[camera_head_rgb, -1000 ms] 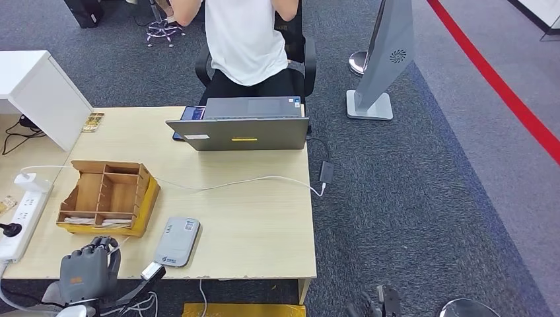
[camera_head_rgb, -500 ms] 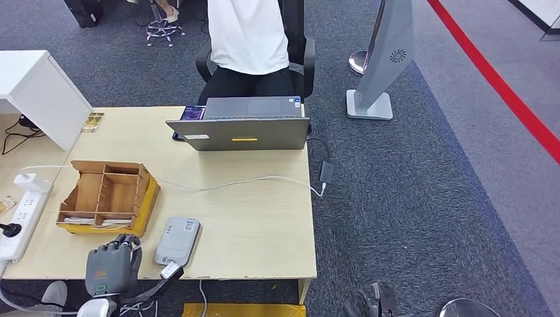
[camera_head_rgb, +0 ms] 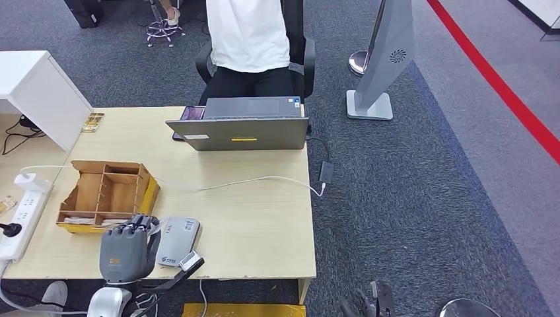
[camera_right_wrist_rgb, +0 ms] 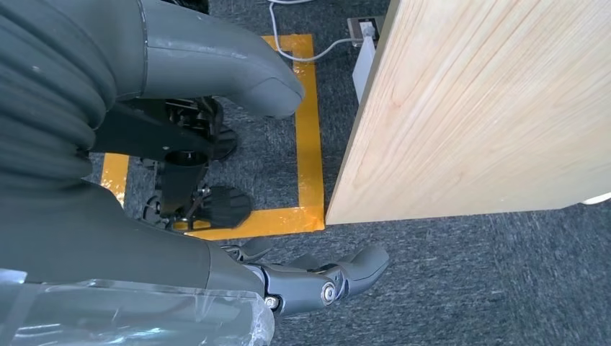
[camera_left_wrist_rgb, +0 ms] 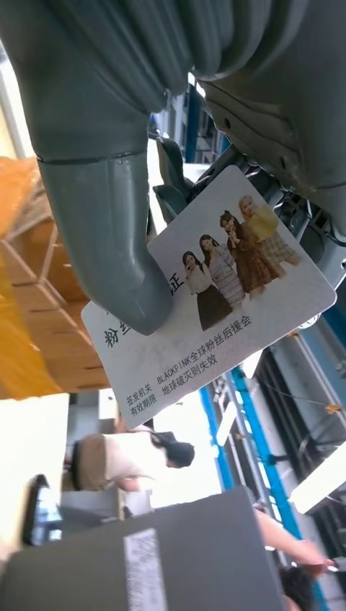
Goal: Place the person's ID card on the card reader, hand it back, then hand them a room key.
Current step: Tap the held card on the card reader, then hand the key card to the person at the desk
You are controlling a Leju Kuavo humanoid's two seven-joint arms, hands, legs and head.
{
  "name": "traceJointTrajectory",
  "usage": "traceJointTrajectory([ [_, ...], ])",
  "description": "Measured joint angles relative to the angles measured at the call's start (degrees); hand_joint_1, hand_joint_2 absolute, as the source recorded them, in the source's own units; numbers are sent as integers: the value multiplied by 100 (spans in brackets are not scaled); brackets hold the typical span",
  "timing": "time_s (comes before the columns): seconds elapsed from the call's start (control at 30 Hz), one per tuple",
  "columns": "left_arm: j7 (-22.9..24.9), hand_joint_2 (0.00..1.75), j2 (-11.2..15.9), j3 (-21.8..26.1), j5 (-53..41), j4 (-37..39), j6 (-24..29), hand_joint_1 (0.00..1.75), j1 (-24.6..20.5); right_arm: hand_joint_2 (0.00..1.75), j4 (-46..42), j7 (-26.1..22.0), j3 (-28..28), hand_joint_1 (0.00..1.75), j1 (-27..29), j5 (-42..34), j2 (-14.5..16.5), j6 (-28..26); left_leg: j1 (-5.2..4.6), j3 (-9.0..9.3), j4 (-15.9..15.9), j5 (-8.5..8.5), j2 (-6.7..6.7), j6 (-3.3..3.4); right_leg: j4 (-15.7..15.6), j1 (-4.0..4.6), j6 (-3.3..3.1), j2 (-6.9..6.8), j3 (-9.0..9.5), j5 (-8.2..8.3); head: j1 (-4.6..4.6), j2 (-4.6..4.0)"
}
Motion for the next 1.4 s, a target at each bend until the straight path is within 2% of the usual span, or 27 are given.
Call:
traceJointTrajectory([
  [0.13,192,175,70,1,-63,391,15,175,-76,175,0,-19,0,0,0,12,0,3,0,2,0,2,0,-2,1,0,0,0,0,1,-1,0],
  [0.5,261,175,184,4,-77,918,23,175,-159,175,0,-25,0,0,-1,26,0,21,0,0,0,2,0,0,0,0,0,-1,0,1,1,0],
  [0.97,607,175,418,201,-107,1916,-87,175,-429,175,0,-27,0,0,-2,117,0,21,0,2,0,6,-3,-4,2,1,-1,-5,0,2,0,0],
  [1.23,868,175,546,77,-109,1513,-384,175,-547,175,0,26,9,0,-17,170,0,21,0,1,0,7,-3,-3,1,0,-2,-5,0,4,1,0],
  [1.4,1008,175,651,-42,-109,1270,-251,175,-571,175,0,45,15,0,-22,192,0,21,1,2,0,8,-2,-4,2,2,-4,-5,-4,4,1,0],
])
